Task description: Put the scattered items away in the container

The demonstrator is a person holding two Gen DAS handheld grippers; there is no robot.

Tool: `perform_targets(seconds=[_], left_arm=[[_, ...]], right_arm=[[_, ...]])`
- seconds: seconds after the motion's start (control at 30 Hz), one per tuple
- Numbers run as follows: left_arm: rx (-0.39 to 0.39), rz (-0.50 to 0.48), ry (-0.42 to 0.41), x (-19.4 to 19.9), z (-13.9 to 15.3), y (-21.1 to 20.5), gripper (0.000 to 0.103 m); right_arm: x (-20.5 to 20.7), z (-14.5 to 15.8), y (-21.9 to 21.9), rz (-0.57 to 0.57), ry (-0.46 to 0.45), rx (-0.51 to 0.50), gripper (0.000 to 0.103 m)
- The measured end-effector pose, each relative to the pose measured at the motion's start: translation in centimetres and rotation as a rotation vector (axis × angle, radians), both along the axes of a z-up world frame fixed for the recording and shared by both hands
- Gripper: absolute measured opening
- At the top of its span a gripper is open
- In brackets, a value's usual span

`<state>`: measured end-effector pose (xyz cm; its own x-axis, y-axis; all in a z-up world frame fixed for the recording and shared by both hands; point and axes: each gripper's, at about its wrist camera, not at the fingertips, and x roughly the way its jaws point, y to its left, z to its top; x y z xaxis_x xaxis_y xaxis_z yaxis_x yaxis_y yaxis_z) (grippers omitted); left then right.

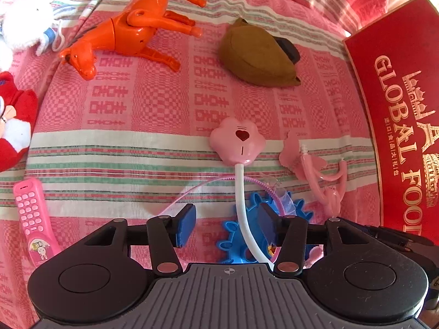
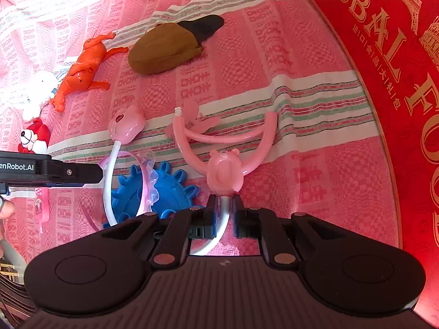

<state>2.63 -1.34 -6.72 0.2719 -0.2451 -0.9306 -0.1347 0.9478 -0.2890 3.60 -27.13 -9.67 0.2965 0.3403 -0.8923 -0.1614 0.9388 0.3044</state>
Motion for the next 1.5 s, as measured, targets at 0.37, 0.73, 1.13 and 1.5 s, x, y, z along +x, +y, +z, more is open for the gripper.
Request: perform_targets(seconds=[0.37,0.73,1.13,1.5], left_arm=[[0.141,-0.059,0.007,1.3,-1.6,-3.2,0.007],[0.194,-0.087,-0.002,1.3,-1.7,-4.3,0.039],[0.376,-0.080,0.002,1.2,-1.8,-7.1,0.004],[0.400,-0.070,0.007,1.0,-1.4,-7.5,0.006]], right_arm=[[0.3,-0.6,-1.3,-0.047,0.047,0.071,0.025],[0.6,-0.8,-0.4,0.012,0.022,0.035,0.026],[0.9,-1.2,-2.0,0.089,0.016,0.118,0.025],[0.8,-1.3,-2.1,0.089,-0.019,0.180,0.027]])
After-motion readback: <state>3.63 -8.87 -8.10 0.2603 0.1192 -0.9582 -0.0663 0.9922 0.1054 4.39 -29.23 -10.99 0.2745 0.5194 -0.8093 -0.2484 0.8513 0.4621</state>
